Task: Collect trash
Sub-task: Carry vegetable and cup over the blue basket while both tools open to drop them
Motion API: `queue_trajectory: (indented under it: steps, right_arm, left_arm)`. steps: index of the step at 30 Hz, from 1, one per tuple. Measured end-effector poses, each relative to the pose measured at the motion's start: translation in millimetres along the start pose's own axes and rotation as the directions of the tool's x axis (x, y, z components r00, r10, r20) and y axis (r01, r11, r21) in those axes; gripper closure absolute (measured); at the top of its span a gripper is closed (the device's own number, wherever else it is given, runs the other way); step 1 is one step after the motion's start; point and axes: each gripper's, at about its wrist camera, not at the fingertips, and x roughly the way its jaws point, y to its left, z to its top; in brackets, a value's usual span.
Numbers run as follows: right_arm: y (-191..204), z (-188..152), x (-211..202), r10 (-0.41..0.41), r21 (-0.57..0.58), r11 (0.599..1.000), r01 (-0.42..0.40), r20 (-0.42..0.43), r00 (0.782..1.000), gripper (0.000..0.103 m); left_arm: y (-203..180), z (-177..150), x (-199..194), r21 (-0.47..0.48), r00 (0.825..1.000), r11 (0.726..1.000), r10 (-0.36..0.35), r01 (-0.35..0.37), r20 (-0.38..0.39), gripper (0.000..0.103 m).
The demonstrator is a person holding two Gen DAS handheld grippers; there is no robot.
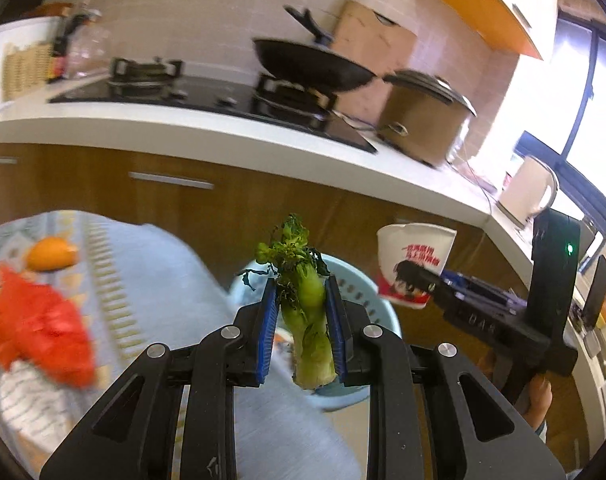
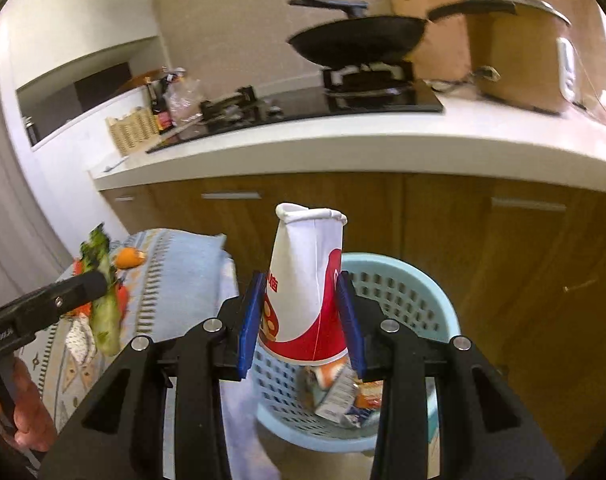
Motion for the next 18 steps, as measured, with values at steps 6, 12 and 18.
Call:
queue_trajectory:
  steps: [6, 12, 18]
  right_arm:
    - [-32.7, -16.0, 17.5, -0.024, 0.055, 0.998, 0.027, -0.056, 0.998, 0.069]
    - [-49.2, -33.3, 32.1, -0.037, 0.108, 0.993, 0.050, -0.123, 0.992, 0.068]
    - [-59.4, -43.6, 39.5, -0.038, 0.153, 0.986, 0.062, -0.157, 0.987, 0.060]
  left_arm:
    - [-14.2, 1.9, 54.3, 0.001, 0.995, 0.999, -0.047, 0.048, -0.085, 0.081]
    - [-11.3, -10.0, 91.6, -0.044, 0.979, 0.994, -0.102, 0.096, -0.174, 0.081]
    - [-6.7, -17.2, 96.5, -0.057, 0.978, 0.995, -0.094, 0.085, -0.186, 0.046]
